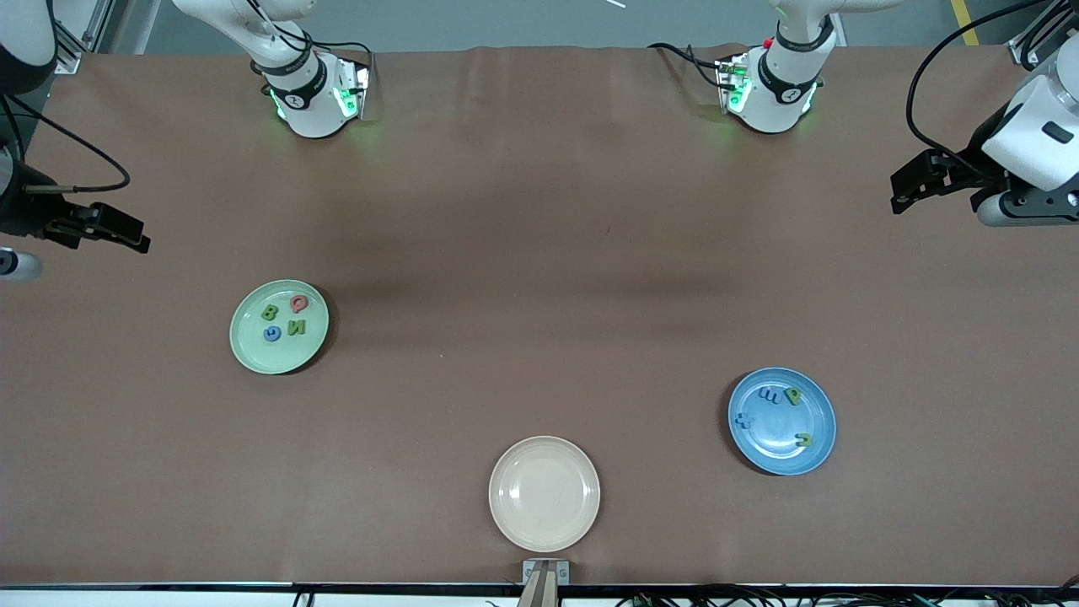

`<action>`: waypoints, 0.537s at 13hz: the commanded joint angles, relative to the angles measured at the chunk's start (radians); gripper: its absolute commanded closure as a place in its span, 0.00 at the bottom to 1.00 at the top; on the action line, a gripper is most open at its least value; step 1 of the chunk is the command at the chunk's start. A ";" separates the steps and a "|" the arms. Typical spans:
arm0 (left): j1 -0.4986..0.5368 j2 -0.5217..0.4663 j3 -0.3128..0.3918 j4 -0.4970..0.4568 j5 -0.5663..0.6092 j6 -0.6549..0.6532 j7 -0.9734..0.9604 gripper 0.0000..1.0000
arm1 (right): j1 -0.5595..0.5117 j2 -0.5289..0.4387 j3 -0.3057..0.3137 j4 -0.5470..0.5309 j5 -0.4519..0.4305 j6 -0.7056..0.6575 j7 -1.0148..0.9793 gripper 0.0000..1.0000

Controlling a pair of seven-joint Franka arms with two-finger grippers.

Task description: Sort upper and lower case letters into plates

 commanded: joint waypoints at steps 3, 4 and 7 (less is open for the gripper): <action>-0.003 -0.047 0.006 -0.031 -0.022 0.009 0.013 0.00 | -0.008 -0.120 0.005 -0.123 0.015 0.056 -0.034 0.00; -0.003 -0.047 0.006 -0.029 -0.022 0.004 0.011 0.00 | -0.008 -0.120 0.005 -0.123 0.015 0.057 -0.033 0.00; -0.004 -0.044 0.005 -0.017 -0.022 -0.001 0.014 0.00 | -0.011 -0.112 0.004 -0.113 0.013 0.060 -0.033 0.00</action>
